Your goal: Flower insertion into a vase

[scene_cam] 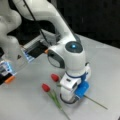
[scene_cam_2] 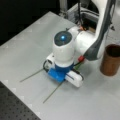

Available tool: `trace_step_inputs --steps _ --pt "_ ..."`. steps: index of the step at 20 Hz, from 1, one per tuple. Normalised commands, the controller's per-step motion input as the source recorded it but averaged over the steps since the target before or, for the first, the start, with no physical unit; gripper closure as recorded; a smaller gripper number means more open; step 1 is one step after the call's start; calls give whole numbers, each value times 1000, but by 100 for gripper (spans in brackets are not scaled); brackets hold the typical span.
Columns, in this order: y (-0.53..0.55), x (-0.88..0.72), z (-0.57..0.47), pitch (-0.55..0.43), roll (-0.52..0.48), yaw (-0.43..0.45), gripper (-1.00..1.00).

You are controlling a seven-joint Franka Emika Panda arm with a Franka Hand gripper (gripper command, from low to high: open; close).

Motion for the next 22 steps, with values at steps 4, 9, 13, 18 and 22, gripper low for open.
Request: trace_step_inputs --steps 4,9,13,18,22 --pt "83 83 -128 7 19 88 100" --pt "37 8 144 -5 27 84 100" --pt "-122 -31 391 -42 45 83 100" --pt "-203 -29 354 -61 49 50 100" --pt "-159 -48 353 12 62 56 100"
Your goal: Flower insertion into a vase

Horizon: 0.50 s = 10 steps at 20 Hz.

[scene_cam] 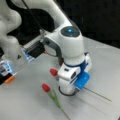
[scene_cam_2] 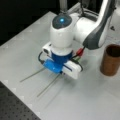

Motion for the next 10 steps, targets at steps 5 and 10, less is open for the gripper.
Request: trace_step_inputs --steps 5,10 --pt "-74 -50 482 75 66 33 100" --pt "11 -19 715 156 53 -21 100"
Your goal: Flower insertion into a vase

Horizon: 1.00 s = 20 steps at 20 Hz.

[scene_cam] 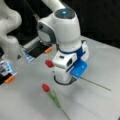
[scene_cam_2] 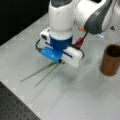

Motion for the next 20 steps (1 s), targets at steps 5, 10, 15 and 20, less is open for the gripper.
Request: trace_step_inputs --steps 5,10,15,20 --pt "-3 70 487 169 64 -58 100" --pt "-13 -4 213 207 63 -78 100" --pt "213 -420 201 220 53 -161 100" --pt "278 -691 194 114 58 -159 100"
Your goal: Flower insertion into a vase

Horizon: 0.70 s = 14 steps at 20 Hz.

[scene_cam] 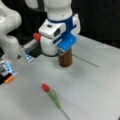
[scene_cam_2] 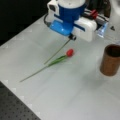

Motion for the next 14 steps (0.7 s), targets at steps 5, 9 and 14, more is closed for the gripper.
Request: trace_step_inputs --steps 5,9,14 --pt "192 -703 82 -29 57 -75 100" --pt "300 -607 -89 -128 68 -134 100" --pt "428 -483 -141 -158 53 -196 100"
